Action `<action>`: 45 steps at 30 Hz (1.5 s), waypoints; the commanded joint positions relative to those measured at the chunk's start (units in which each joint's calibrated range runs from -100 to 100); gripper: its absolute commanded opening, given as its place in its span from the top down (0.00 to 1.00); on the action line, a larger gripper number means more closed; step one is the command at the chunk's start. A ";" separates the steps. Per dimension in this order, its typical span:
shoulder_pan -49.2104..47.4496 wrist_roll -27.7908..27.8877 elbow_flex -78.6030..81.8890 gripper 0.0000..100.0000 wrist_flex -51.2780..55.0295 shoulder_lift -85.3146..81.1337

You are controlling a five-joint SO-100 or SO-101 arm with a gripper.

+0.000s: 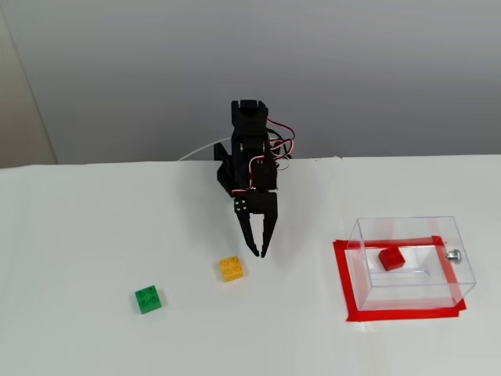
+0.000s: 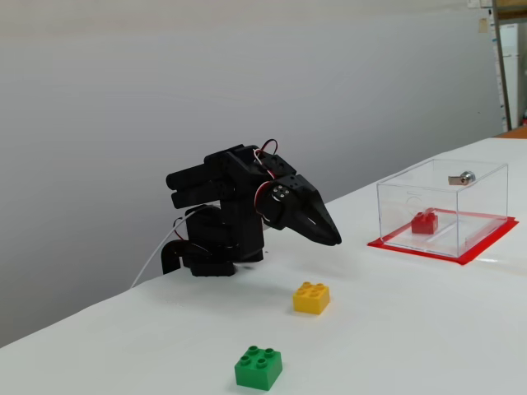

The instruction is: Pick the red lego brick and place it into the transparent box

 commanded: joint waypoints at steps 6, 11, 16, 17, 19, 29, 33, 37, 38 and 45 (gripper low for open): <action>0.46 0.26 0.23 0.99 6.14 -0.59; 0.02 0.05 -2.84 0.99 16.14 -0.59; -0.20 -0.16 -6.37 0.99 27.46 -0.59; -0.28 -0.16 -6.37 0.99 27.37 -0.59; -0.28 -0.10 -6.46 0.99 27.46 -0.59; -0.28 -0.21 -6.64 0.99 27.46 -0.51; -0.28 -0.21 -6.64 0.99 27.46 -0.42; -0.28 -0.21 -6.64 0.99 27.46 -0.42; -0.28 -0.21 -6.64 0.99 27.46 -0.42; -0.28 -0.21 -6.64 0.99 27.46 -0.42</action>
